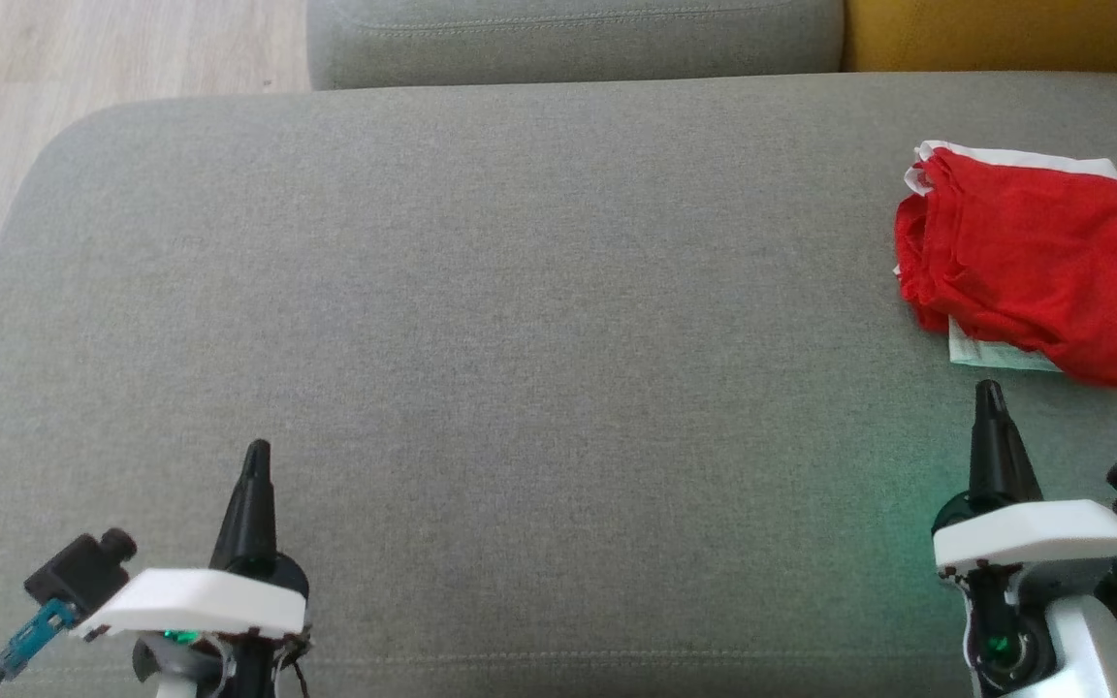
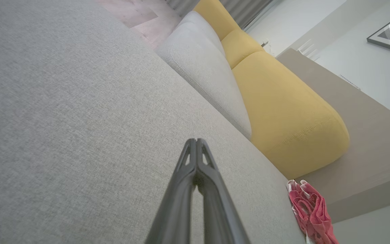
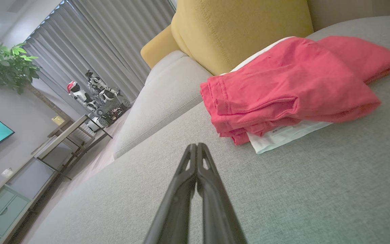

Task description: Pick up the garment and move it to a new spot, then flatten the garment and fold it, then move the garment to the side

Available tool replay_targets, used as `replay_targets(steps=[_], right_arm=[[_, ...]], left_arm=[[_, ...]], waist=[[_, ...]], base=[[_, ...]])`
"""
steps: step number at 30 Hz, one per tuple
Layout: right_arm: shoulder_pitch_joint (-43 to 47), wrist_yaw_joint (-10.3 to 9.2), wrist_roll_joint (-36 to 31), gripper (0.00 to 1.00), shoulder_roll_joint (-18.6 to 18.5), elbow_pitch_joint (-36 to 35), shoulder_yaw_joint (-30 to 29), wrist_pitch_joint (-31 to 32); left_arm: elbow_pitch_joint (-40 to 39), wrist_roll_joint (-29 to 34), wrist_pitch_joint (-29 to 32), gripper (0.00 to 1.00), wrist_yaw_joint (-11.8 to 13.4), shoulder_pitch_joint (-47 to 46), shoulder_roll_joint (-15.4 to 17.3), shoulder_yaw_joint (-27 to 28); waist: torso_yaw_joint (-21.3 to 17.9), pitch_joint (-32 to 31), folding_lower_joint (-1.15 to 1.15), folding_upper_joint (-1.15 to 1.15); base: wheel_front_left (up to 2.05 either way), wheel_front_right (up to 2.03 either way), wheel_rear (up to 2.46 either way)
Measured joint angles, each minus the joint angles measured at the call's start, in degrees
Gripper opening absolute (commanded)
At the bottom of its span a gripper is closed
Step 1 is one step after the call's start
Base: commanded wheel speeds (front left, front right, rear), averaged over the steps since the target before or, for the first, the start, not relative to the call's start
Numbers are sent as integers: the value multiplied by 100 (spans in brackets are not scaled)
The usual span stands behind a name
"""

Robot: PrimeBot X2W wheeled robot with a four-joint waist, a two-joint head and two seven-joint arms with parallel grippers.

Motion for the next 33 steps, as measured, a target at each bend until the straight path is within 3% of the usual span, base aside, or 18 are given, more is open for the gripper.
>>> replay_targets(steps=[33], right_arm=[[4, 0, 2239, 0, 2, -110, -196, 532]], left_arm=[[86, -1819, 508, 0, 0, -110, 42, 232]], waist=[[-65, -140, 0, 0]], base=[[0, 0, 0]])
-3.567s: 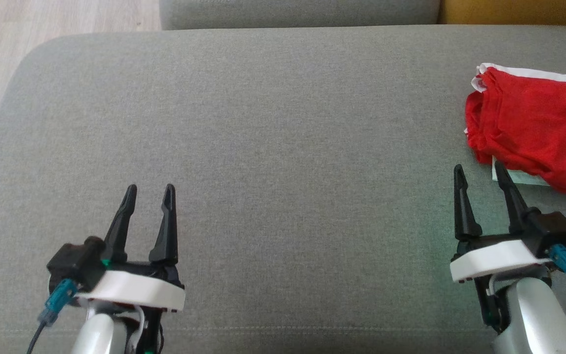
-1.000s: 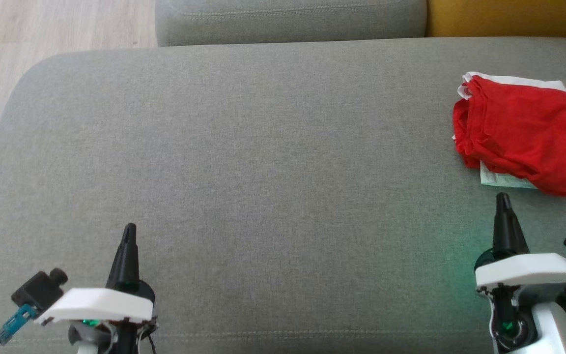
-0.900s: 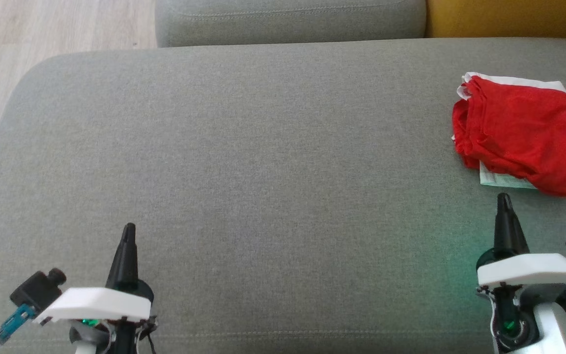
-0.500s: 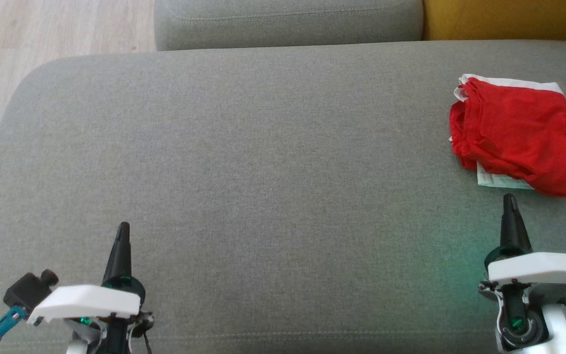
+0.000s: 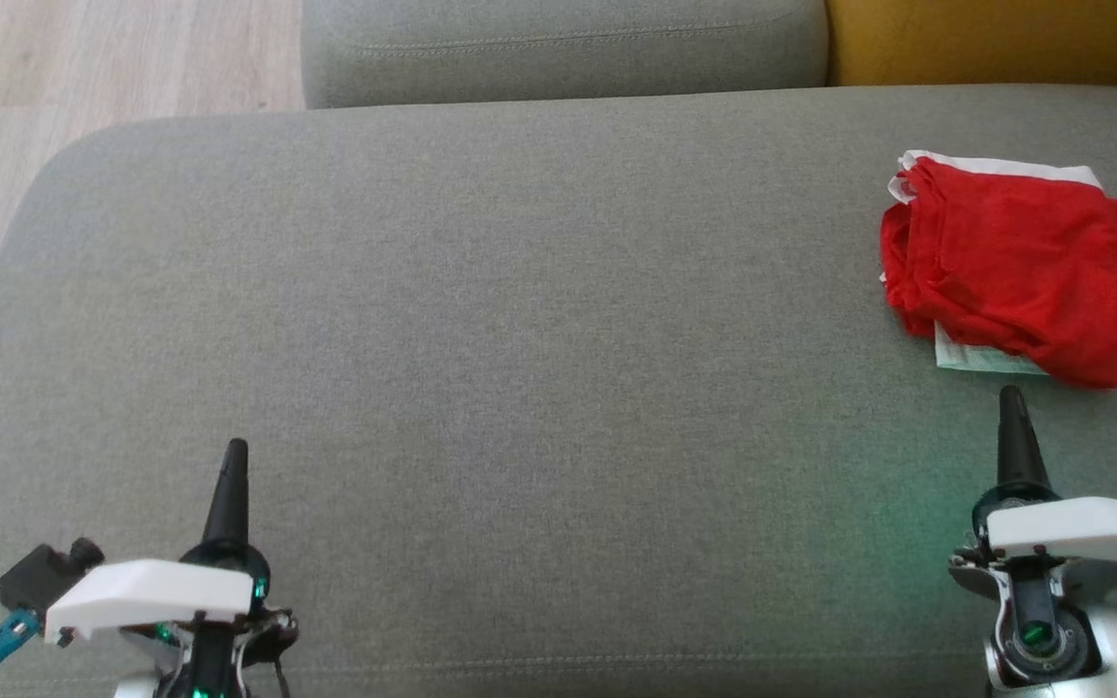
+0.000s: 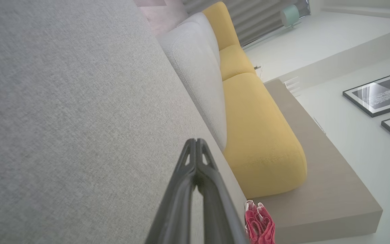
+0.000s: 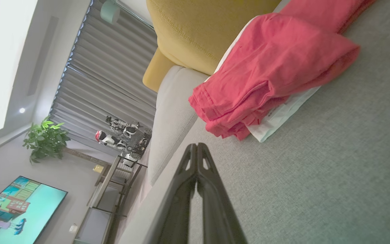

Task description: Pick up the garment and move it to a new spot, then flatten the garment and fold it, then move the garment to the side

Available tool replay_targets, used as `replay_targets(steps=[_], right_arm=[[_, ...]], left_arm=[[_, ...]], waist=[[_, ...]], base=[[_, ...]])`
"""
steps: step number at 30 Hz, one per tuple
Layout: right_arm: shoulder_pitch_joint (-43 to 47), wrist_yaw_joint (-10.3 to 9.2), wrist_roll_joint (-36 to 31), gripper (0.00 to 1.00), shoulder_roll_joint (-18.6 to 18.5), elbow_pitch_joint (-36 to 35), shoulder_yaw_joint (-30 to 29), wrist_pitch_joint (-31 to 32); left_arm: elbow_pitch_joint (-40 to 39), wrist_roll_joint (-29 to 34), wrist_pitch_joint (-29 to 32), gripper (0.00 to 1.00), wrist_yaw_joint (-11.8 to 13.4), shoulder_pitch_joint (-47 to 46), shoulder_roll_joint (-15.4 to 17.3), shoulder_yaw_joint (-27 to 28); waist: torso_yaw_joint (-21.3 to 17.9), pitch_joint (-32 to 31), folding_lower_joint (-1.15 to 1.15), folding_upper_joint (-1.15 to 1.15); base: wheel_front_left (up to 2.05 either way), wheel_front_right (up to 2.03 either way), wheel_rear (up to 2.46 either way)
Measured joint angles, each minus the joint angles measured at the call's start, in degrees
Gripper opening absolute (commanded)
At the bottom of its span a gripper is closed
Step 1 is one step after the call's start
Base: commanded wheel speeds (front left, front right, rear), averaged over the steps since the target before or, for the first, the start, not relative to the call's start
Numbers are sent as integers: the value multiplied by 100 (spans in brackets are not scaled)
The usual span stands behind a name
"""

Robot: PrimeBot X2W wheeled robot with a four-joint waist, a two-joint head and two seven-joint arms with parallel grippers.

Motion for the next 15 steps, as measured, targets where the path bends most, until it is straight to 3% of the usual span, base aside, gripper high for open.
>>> replay_targets(steps=[15], right_arm=[[10, 0, 1049, 0, 1, -56, -104, 223]], left_arm=[[40, -838, 245, 0, 0, -85, 2, 153]], waist=[[-31, -66, 0, 0]], base=[[0, 0, 0]])
